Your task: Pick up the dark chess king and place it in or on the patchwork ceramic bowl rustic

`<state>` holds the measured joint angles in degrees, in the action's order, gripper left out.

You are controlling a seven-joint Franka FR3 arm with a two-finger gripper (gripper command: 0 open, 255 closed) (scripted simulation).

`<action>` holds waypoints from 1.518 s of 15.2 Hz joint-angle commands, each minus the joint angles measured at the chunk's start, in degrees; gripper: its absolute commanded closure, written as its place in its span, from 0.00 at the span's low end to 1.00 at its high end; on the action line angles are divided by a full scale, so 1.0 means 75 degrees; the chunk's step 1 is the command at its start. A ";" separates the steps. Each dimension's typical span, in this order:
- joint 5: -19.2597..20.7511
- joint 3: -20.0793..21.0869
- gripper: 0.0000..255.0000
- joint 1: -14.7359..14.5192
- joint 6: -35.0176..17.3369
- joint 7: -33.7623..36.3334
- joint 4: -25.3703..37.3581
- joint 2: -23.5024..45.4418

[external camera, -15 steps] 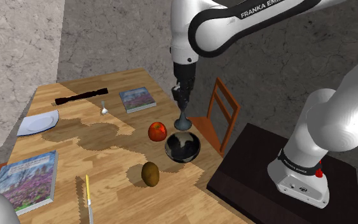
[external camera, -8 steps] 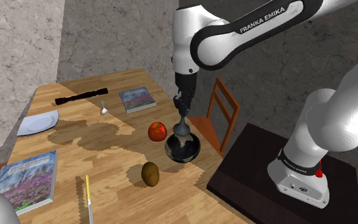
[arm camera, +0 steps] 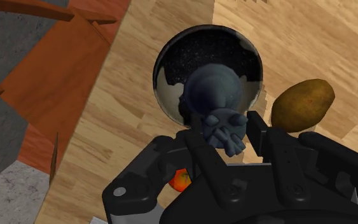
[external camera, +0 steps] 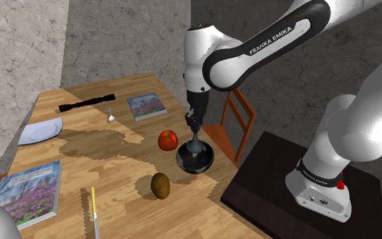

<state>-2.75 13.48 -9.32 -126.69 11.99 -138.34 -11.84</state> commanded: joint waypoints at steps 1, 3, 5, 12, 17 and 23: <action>0.0026 0.0006 1.00 0.0011 -0.0226 0.0007 -0.0099 0.0124; 0.0053 0.0019 1.00 0.0016 -0.0449 0.0031 -0.0199 0.0249; 0.0083 0.0033 1.00 0.0021 -0.0673 0.0057 -0.0292 0.0382; 0.0108 0.0041 1.00 0.0025 -0.0829 0.0077 -0.0353 0.0480; 0.0108 0.0041 0.00 0.0025 -0.0830 0.0077 -0.0353 0.0480; 0.0001 -0.0002 0.00 0.0008 0.0008 -0.0010 0.0014 0.0001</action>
<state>-2.46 13.44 -9.11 -128.80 11.90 -139.19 -10.69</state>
